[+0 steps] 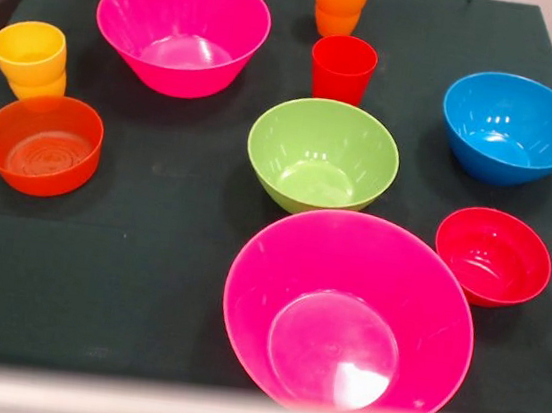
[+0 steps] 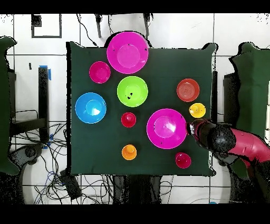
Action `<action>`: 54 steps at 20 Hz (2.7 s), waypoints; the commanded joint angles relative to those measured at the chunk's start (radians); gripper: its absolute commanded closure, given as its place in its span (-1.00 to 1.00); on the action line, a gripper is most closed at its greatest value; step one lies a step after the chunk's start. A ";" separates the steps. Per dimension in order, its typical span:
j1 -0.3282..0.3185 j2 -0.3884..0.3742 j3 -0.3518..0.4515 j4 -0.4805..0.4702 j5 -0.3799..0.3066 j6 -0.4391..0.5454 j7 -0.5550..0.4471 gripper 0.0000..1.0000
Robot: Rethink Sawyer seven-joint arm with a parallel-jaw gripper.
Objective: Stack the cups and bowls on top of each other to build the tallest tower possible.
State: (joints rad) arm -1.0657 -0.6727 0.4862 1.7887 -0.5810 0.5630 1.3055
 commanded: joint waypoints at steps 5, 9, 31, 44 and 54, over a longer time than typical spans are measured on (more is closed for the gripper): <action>0.055 0.099 -0.064 -0.019 -0.063 -0.074 0.081 -1.00; 0.052 0.113 -0.070 -0.028 -0.069 -0.083 0.066 -1.00; 0.027 0.155 -0.035 -0.131 -0.076 -0.027 -0.056 -1.00; 0.026 0.250 -0.030 -0.197 -0.096 -0.060 -0.073 -1.00; 0.035 0.210 -0.032 -0.188 -0.076 -0.015 -0.074 -1.00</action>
State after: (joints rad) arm -1.0675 -0.4602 0.4375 1.6382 -0.5808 0.5394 1.3055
